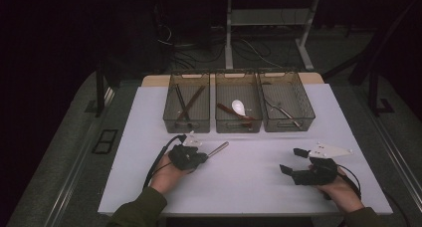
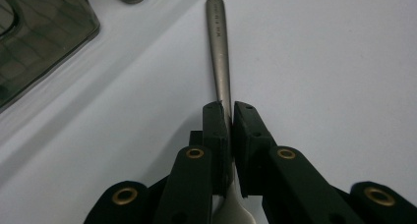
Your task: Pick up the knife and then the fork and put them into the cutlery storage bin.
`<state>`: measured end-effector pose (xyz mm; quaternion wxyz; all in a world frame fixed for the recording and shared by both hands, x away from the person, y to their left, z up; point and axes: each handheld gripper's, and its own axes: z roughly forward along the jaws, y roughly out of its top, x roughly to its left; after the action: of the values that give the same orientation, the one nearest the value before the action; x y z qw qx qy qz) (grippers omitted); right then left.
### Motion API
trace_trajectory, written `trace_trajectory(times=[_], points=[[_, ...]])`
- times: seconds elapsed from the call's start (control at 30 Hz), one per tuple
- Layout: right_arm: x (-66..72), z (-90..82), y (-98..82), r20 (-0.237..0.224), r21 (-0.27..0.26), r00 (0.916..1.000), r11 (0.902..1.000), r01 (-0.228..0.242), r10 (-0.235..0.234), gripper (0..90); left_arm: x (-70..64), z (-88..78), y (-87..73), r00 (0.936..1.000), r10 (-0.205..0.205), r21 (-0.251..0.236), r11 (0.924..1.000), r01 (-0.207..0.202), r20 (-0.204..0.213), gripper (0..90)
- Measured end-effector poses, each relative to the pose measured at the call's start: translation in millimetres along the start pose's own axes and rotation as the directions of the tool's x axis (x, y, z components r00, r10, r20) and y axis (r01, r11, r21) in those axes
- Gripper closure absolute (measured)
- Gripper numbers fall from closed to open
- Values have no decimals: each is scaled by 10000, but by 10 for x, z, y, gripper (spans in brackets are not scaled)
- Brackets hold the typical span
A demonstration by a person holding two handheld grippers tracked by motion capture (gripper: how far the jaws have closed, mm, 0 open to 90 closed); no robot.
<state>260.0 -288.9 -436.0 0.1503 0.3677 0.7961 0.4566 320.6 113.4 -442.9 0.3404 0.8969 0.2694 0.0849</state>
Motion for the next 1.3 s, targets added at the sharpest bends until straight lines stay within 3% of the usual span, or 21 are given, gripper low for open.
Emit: trace_trajectory(times=[0.23,0.33,0.53,0.63,0.77,0.93,1.0,1.03,1.07,1.23,1.3], points=[[-8,15,29,-319,162,9994,9997,161,-156,176,-20,-46,17,9989,319,-162,9994,-314,333,836],[-4,25,51,-722,88,9973,9998,162,-155,176,-49,-97,41,9971,551,-394,9978,-531,530,836],[-28,72,106,-1499,421,9886,9990,175,-110,177,-134,-171,112,9881,1186,-829,9904,-1107,980,837],[-48,95,177,-1996,677,9797,9973,298,-158,176,-192,-196,160,9782,1590,-1115,9832,-1446,1335,837],[-54,107,312,-2708,865,9615,9936,731,-472,159,-300,-229,251,9599,2159,-1525,9699,-1898,1787,837],[-20,176,485,-3558,1239,9304,9823,1403,-881,160,-452,-217,396,9241,3058,-1776,9466,-2692,2294,837],[18,226,549,-3884,1345,9152,9759,1721,-1078,164,-519,-191,458,9033,3438,-1887,9344,-3020,2567,836],[47,264,589,-4072,1424,9053,9707,1937,-1209,165,-543,-181,476,8968,3561,-1919,9301,-3132,2626,836],[67,288,613,-4152,1448,9006,9679,2053,-1289,171,-574,-170,501,8887,3723,-1910,9245,-3297,2675,836],[186,448,753,-5123,1738,8454,9458,2744,-1511,262,-704,-116,607,8507,4289,-1986,9018,-3837,3039,836],[206,531,785,-5515,1855,8149,9263,3279,-1781,305,-746,-102,640,8386,4423,-2027,8958,-3956,3180,836]])
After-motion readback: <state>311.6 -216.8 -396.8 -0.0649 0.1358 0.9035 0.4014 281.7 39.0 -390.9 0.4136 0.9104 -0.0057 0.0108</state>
